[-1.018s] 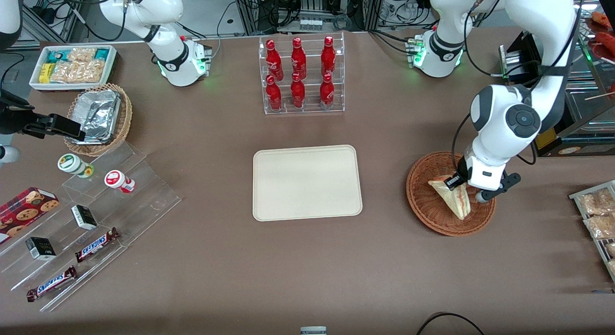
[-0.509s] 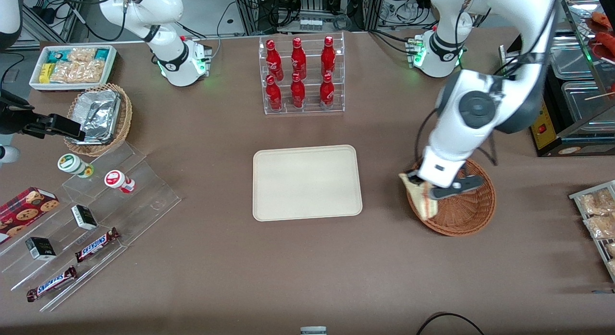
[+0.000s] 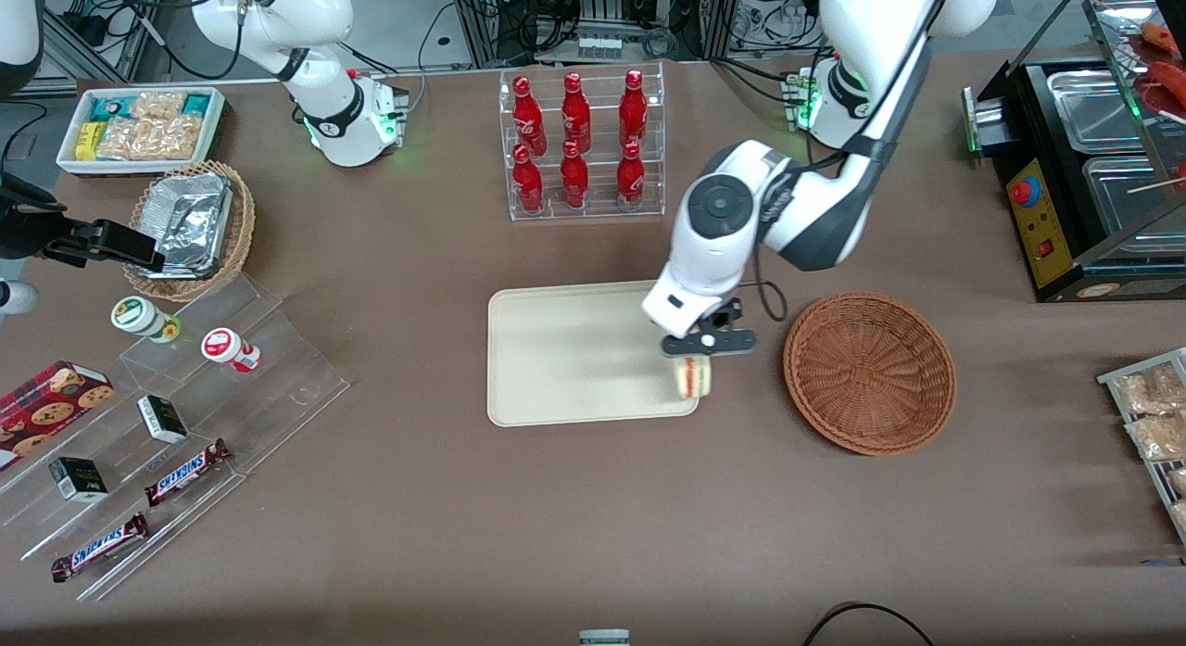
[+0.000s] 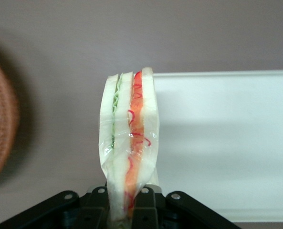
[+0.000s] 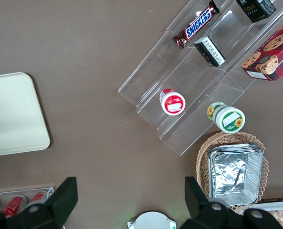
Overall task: Place sandwich from basket to tray
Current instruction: 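Lift the sandwich and carry it over the white tray, then lower the sandwich onto the tray and open the left gripper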
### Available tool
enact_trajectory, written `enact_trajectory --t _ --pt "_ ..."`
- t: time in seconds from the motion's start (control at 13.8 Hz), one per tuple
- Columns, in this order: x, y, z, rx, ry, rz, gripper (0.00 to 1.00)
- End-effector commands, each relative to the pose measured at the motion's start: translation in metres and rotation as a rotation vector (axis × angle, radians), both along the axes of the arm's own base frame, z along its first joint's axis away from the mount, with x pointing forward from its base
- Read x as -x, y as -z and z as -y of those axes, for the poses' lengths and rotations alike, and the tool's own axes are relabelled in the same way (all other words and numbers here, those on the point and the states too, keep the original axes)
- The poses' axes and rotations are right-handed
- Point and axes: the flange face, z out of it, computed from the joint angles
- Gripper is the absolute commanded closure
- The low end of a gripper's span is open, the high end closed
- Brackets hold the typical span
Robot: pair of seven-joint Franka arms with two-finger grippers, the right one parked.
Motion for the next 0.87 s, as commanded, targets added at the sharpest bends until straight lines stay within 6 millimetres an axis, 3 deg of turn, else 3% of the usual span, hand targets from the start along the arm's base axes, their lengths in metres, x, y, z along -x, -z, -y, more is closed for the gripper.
enact_trajectory --t 0.0,0.15,0.36,0.65,0.8 --pt "-0.003 0.021 0.050 -0.006 0.007 0.008 1.00" --pt "0.008 0.040 0.082 -0.005 0.012 0.001 1.00" --pt "0.022 0.061 0.105 -0.012 0.019 -0.013 1.00" --pt "0.036 0.077 0.125 -0.016 0.050 -0.021 1.00" --pt "0.033 0.091 0.128 -0.018 0.047 -0.026 1.00"
